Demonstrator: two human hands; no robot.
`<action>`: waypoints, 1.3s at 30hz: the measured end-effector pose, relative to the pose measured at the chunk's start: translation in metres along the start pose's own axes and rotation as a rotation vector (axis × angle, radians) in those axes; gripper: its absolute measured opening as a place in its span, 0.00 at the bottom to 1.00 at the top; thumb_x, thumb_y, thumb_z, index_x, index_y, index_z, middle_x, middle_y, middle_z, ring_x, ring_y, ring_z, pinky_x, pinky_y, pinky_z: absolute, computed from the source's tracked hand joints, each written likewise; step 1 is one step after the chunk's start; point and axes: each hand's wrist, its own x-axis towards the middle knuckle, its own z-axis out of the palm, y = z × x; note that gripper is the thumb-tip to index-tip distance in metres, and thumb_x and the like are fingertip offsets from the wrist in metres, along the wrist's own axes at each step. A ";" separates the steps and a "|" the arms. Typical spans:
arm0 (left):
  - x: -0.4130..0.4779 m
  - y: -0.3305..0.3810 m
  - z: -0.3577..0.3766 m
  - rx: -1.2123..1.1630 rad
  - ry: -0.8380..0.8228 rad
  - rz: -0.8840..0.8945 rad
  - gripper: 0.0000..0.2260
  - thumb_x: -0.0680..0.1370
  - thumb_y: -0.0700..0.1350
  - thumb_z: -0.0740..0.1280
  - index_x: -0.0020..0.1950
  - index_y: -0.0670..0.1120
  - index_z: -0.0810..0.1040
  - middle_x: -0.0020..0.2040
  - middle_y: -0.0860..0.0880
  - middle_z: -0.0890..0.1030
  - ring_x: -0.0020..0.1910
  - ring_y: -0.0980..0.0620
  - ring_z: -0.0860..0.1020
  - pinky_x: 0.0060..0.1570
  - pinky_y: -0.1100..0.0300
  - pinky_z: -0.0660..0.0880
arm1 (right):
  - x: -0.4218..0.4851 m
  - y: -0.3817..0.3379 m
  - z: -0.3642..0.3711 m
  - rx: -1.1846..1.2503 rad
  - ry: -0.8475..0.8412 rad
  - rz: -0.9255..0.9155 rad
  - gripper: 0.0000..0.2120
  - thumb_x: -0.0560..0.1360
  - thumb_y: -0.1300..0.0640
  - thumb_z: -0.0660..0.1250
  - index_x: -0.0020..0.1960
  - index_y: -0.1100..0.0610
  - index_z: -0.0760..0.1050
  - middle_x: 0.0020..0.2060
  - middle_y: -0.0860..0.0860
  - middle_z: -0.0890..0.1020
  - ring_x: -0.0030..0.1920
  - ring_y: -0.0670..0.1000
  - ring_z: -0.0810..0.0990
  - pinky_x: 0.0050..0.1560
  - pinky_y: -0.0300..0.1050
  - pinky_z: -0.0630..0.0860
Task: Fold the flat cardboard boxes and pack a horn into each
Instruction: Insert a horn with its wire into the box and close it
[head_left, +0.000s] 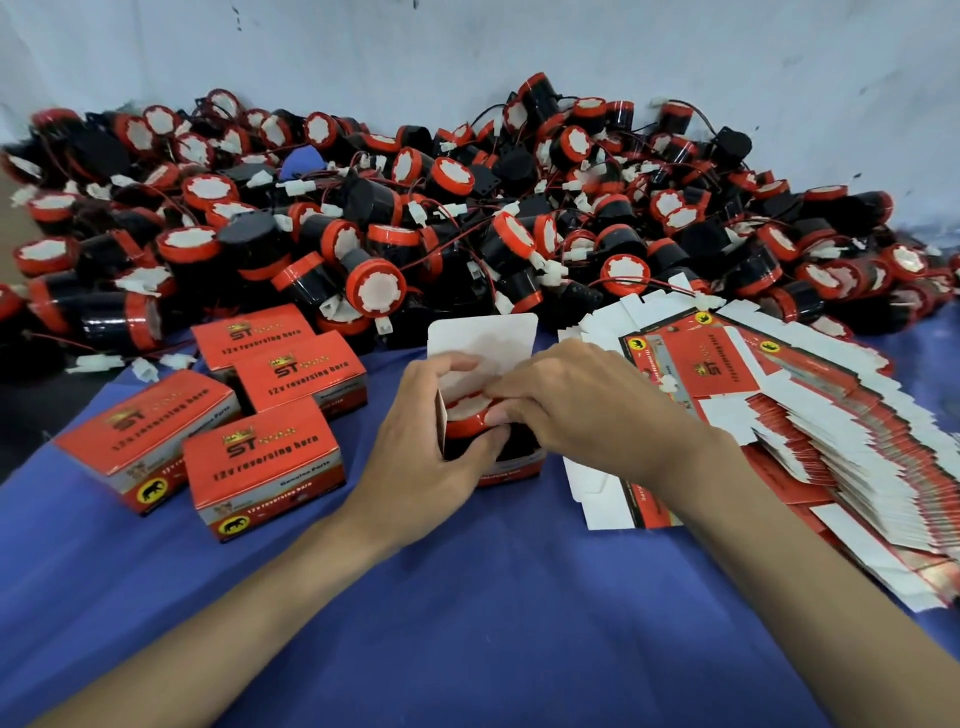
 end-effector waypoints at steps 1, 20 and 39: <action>0.000 -0.001 0.000 -0.010 -0.015 -0.005 0.24 0.73 0.40 0.72 0.62 0.57 0.66 0.61 0.55 0.72 0.59 0.64 0.73 0.52 0.74 0.70 | 0.000 0.002 -0.001 -0.016 -0.026 -0.006 0.13 0.80 0.54 0.58 0.62 0.47 0.74 0.42 0.50 0.77 0.48 0.56 0.77 0.46 0.54 0.75; 0.002 0.004 -0.001 -0.103 -0.040 -0.080 0.26 0.70 0.46 0.76 0.59 0.58 0.64 0.55 0.61 0.74 0.53 0.68 0.73 0.49 0.77 0.68 | -0.005 0.017 0.023 0.278 0.193 -0.027 0.14 0.73 0.66 0.65 0.58 0.56 0.74 0.41 0.48 0.76 0.41 0.57 0.76 0.41 0.56 0.75; 0.008 0.005 0.002 -0.322 -0.089 -0.183 0.34 0.73 0.29 0.65 0.62 0.66 0.63 0.64 0.65 0.66 0.61 0.66 0.69 0.52 0.74 0.70 | -0.025 0.026 -0.041 0.242 0.108 0.195 0.06 0.75 0.51 0.69 0.39 0.48 0.77 0.29 0.40 0.78 0.35 0.38 0.76 0.45 0.42 0.77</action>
